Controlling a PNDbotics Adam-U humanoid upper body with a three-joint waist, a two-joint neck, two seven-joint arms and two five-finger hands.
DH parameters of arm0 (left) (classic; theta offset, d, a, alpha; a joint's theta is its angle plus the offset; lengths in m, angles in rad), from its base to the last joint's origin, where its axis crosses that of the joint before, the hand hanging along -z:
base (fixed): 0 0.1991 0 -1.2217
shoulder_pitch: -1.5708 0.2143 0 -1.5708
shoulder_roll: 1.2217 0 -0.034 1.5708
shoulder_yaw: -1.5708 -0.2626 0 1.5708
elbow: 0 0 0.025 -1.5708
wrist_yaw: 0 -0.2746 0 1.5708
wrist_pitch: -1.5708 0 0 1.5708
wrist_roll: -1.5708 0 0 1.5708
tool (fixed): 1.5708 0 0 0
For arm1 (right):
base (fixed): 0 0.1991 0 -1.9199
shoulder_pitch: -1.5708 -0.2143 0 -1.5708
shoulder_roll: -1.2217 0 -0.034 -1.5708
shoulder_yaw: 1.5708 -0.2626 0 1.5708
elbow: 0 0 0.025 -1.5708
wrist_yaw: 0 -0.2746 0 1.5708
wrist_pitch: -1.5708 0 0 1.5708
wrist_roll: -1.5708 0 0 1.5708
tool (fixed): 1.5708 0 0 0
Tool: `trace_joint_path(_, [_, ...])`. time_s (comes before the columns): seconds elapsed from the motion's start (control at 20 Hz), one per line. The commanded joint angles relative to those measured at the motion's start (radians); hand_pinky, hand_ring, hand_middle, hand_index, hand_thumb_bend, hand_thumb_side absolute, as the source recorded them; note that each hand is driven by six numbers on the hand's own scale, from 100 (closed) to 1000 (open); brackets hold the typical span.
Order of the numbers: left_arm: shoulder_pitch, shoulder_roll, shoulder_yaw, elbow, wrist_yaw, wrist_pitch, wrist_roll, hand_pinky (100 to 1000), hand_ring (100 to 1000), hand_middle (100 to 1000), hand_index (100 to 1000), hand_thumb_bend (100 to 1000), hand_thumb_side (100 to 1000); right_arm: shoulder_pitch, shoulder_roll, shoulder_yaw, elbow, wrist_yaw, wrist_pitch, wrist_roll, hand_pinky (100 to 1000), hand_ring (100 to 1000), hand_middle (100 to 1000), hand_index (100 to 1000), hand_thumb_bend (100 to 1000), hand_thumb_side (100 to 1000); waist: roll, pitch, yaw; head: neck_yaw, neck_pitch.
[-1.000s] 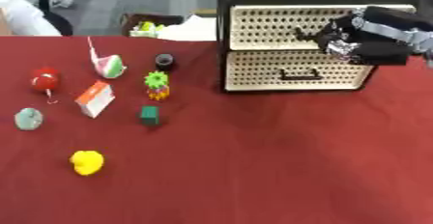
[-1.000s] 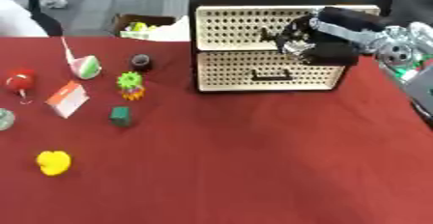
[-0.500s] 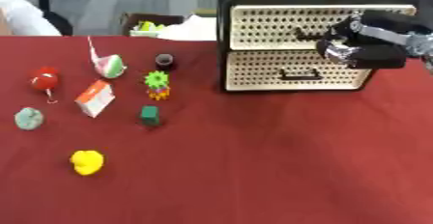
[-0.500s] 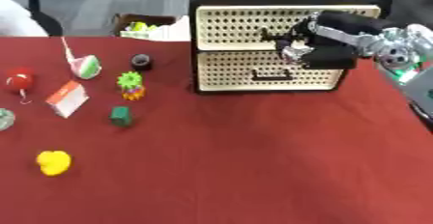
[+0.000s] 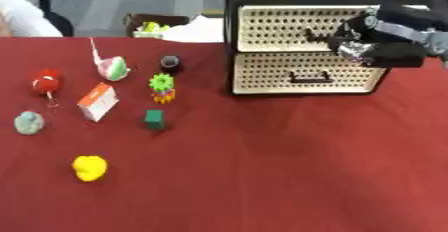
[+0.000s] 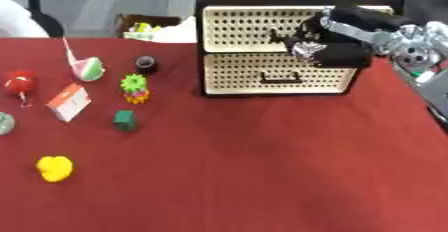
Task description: Pick up objects from table and place into drawer.
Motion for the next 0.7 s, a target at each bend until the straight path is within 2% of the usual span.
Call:
trace_joint_path(0.05, [-0.011, 0.014, 0.002, -0.018, 0.005, 0.0, 0.0, 470, 581, 615, 768, 100, 827, -0.018, -0.045, -0.033, -0.028, -0.013, 0.006, -0.042, 100, 100, 100, 777, 100, 1000, 0.0, -0.021, -0.001, 0.003, -0.011])
trace_joint_path(0.35, [-0.012, 0.013, 0.001, -0.018, 0.005, 0.0, -0.001, 470, 580, 615, 768, 100, 827, -0.011, -0.051, -0.033, -0.049, 0.027, 0.003, -0.07, 100, 100, 100, 794, 100, 1000, 0.002, -0.019, 0.002, -0.001, -0.012])
trace_joint_path(0.7, [-0.015, 0.012, 0.0, -0.018, 0.006, -0.001, -0.002, 470, 580, 614, 767, 100, 827, -0.012, -0.046, -0.014, -0.03, 0.076, -0.007, -0.075, 100, 100, 100, 813, 100, 1000, 0.001, -0.013, 0.009, -0.008, -0.018])
